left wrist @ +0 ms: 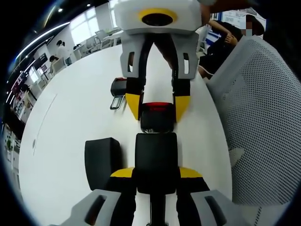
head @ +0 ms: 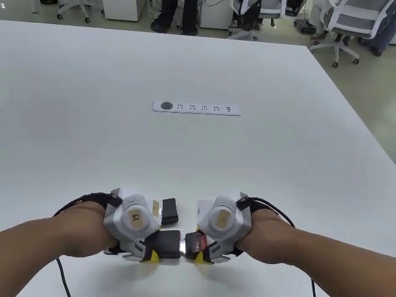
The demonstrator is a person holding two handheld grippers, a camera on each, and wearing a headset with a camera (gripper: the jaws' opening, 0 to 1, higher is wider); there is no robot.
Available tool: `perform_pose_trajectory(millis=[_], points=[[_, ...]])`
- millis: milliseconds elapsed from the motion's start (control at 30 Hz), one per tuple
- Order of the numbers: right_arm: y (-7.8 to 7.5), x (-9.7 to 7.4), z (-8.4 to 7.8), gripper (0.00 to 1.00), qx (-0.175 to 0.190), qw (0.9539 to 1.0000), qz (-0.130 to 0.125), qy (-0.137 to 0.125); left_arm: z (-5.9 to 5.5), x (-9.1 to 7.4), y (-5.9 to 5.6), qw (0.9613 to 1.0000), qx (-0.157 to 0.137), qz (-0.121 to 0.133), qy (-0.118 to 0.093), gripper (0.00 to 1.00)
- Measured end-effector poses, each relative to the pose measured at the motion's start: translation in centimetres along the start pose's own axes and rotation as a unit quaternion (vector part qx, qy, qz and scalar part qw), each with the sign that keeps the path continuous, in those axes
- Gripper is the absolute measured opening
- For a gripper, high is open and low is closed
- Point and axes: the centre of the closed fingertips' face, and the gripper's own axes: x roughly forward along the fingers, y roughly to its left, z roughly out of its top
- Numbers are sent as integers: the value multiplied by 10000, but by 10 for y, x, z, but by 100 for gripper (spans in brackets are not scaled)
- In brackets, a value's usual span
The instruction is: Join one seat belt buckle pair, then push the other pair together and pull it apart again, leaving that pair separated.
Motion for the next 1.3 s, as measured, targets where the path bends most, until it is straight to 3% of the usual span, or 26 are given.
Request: perform_pose_trajectory(millis=[400, 667, 933, 1100, 1300], points=[[1, 0, 0, 32, 339, 9991, -58, -236, -1, -1, 1, 9999, -23, 118, 81, 33], [-1, 1, 1, 34, 490, 9979, -144, -411, -1, -2, 0, 9998, -87, 164, -41, 34], [0, -1, 5, 37, 421, 9979, -286, -408, -6, -6, 1, 9994, -129, 311, 50, 38], [5, -8, 14, 38, 326, 9979, -262, -503, -12, -13, -2, 9991, -256, 329, -6, 40], [2, -22, 20, 35, 158, 9977, -279, -591, 12, -36, 6, 9970, -462, 520, -339, 40]])
